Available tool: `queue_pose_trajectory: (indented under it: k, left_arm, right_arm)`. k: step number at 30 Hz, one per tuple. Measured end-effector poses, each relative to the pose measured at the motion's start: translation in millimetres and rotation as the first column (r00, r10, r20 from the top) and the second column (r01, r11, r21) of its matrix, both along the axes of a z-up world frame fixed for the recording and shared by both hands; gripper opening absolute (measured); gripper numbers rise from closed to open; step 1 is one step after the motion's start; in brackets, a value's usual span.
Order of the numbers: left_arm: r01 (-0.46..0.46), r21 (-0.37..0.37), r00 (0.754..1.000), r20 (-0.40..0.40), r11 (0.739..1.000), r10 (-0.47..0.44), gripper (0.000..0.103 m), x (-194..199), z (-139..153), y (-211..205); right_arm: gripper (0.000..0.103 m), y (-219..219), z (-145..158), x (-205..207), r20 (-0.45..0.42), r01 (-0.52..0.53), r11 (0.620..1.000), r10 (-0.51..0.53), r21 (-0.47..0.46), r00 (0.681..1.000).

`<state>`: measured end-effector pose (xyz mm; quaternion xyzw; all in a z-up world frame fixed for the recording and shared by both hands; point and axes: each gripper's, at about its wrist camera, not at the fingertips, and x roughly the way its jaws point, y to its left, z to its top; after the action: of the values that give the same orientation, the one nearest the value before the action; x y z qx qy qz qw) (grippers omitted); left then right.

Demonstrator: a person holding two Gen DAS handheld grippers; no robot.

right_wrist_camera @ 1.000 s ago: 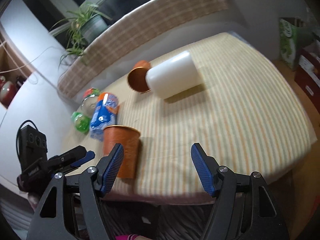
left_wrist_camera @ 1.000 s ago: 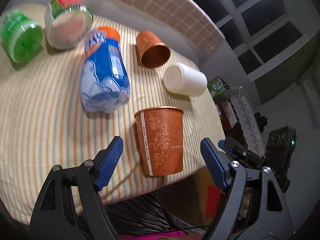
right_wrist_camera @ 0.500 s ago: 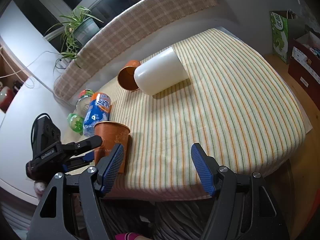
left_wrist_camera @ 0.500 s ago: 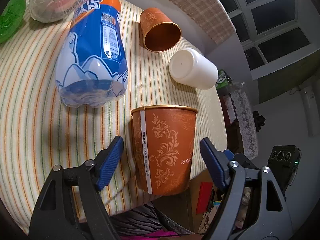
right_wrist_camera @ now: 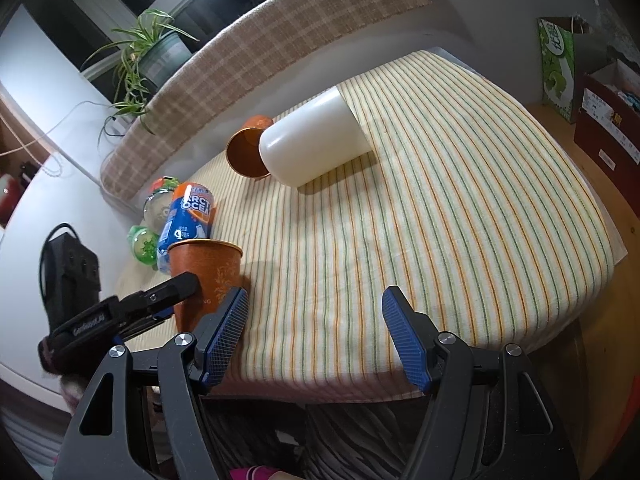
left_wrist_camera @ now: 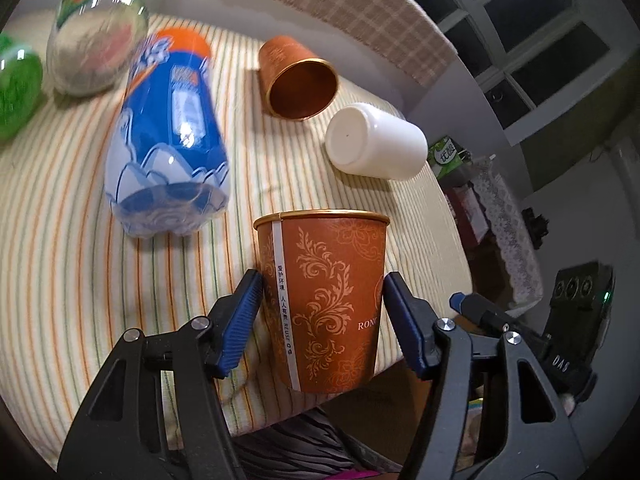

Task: Flip cup upright

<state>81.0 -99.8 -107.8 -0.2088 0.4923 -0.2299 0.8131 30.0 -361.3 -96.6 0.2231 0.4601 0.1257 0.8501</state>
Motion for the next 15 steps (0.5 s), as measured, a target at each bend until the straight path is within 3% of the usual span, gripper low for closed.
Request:
queue_pose_trajectory:
  k: [9, 15]
  left_arm:
    - [0.037, 0.089, 0.99, 0.134, 0.995, -0.048, 0.064, -13.1, 17.9, -21.7]
    - [0.031, 0.131, 0.969, 0.239, 0.991, -0.062, 0.064, -14.6, 23.9, -38.7]
  right_arm:
    - [0.069, 1.2, 0.2, -0.2, -0.001, 0.006, 1.0, -0.006, -0.011, 1.0]
    - [0.069, -1.9, -0.8, -1.8, -0.005, 0.017, 1.0, -0.017, -0.014, 1.0]
